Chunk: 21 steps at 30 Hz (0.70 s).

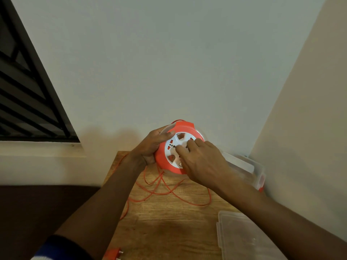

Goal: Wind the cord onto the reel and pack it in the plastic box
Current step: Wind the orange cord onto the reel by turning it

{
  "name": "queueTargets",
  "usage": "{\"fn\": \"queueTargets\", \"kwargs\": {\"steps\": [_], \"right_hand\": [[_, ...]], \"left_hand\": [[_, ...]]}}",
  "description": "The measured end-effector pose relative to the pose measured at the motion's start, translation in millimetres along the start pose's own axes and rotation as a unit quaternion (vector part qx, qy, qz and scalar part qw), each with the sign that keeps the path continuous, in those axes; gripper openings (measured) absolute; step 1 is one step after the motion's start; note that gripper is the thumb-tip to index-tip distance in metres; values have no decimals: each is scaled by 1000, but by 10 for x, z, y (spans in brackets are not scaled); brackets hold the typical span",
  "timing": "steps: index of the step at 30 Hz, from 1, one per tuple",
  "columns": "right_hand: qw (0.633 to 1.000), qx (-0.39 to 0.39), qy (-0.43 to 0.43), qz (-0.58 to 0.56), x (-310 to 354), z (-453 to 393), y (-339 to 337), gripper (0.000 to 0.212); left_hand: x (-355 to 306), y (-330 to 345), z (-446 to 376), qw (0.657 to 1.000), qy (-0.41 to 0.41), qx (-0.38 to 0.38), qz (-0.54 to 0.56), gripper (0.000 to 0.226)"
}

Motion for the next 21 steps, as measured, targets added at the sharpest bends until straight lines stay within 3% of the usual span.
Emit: {"fn": "queueTargets", "kwargs": {"steps": [4,8,15,21], "right_hand": [[996,26,-86,6,22,-3,-2,44],[993,76,-81,27,-19,3,-9,55],[990,67,-108,67,30,-116,-29,50],[998,56,36,20,-62,-154,12,60]], "left_hand": [[51,-7,-16,1000,-9,-8,-15,60],[53,-7,-18,1000,-9,-7,-8,63],[63,-37,-27,1000,-13,-3,-13,67],[55,-6,-24,1000,1,-5,14,60]]}}
Point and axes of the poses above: each hand's wrist, its own z-axis away from the middle knuckle, its own y-axis out of the palm, x = y × z, the point moved 6 cm from there along -z, towards the middle knuckle, and after that the axes turned 1 degree about z, right-handed, at the moved point
